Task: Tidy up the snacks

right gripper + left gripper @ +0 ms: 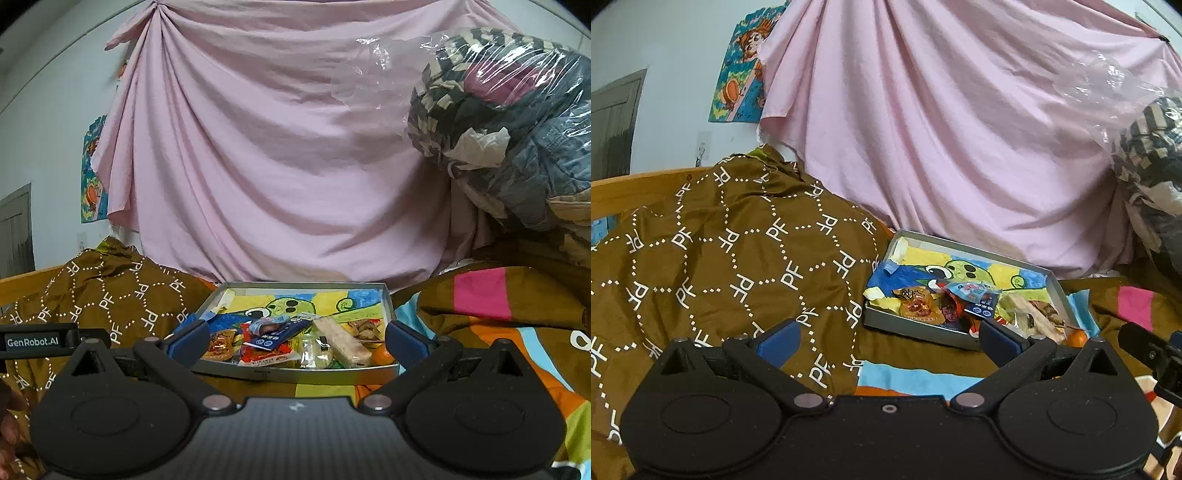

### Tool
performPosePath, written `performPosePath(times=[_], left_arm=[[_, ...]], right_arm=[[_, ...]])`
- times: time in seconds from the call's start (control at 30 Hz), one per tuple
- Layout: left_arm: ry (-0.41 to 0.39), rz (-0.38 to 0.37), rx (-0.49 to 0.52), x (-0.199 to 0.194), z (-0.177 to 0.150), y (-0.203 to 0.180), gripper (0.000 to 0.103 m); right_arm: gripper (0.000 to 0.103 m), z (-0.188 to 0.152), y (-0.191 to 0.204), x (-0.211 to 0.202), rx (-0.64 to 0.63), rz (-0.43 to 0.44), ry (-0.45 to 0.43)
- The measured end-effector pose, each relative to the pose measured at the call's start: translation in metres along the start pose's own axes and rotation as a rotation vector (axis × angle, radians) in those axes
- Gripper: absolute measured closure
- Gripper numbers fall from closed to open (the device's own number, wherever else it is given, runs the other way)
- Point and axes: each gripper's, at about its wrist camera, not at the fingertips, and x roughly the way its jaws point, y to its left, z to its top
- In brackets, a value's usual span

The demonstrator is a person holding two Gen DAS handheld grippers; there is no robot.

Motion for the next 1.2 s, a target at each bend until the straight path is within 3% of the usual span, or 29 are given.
performPosePath(times=[0.57,1.2], left_arm=[[-0.005,-0.049,0.024,-0.027,-0.038,0.015,0.001],[0.006,-0.057,0.038,-0.034,-0.062,0.045,0.001]], right_arm=[[0.000,-0.038,0.007,-0.039,0.031,-0.027,0.021],[0.000,-0.061,0.026,-0.049,0.080,-0.060,0.051]])
